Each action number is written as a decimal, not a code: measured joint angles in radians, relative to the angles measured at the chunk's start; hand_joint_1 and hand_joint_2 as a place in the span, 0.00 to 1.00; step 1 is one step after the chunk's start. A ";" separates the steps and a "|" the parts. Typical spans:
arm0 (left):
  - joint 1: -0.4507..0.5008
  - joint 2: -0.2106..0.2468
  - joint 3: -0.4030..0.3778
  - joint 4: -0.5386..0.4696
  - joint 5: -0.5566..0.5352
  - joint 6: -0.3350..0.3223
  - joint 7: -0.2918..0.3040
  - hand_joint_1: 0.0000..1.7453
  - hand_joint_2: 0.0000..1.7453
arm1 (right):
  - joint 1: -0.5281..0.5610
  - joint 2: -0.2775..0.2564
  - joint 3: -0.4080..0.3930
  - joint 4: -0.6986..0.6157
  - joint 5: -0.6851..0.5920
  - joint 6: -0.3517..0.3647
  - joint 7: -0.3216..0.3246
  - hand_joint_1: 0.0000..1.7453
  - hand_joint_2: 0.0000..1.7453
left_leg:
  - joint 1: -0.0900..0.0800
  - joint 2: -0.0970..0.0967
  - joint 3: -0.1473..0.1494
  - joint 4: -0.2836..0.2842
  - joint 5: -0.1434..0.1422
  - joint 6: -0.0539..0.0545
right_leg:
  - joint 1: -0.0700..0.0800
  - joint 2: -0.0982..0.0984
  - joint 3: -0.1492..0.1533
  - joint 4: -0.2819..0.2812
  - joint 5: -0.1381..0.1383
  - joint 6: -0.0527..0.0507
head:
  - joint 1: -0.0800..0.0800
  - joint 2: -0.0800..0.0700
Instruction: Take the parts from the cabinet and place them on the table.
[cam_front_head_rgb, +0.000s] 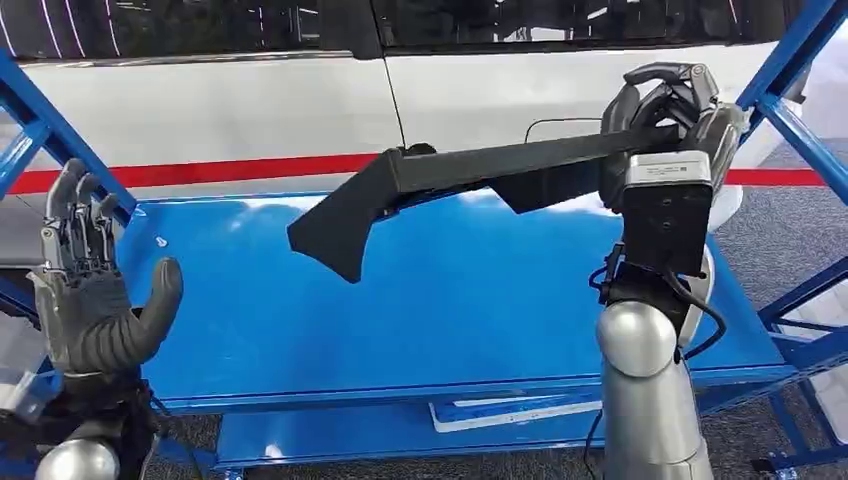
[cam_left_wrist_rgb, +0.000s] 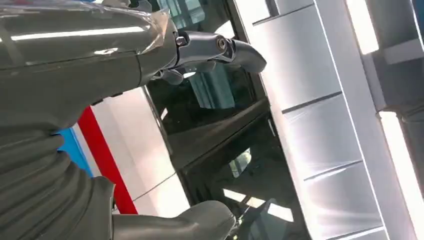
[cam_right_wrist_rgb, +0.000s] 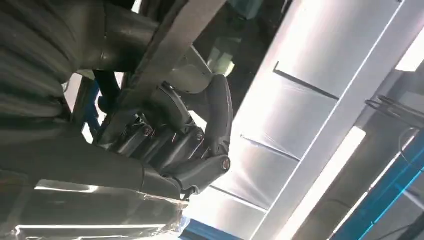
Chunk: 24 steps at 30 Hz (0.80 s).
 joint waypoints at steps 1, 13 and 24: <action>-0.004 0.000 -0.001 0.000 -0.001 0.002 0.003 0.00 1.00 | 0.000 -0.001 0.000 0.000 0.000 0.003 0.004 1.00 1.00 | 0.000 0.000 -0.008 0.002 0.006 -0.001 | -0.001 0.000 0.005 0.007 0.002 0.008 | 0.000 0.000; -0.046 0.017 -0.008 0.003 0.024 0.010 0.025 0.00 1.00 | -0.042 0.010 0.000 0.001 -0.002 0.017 0.012 1.00 1.00 | 0.006 -0.008 -0.111 0.154 -0.086 -0.060 | -0.014 0.000 0.155 -0.306 0.125 -0.024 | -0.005 0.000; -0.056 0.058 -0.008 0.026 0.064 0.034 0.004 0.00 1.00 | -0.048 0.010 -0.003 0.011 -0.013 0.018 0.004 1.00 1.00 | -0.003 -0.012 0.052 0.028 -0.069 -0.041 | -0.013 -0.002 0.093 -0.308 0.195 0.020 | -0.007 0.000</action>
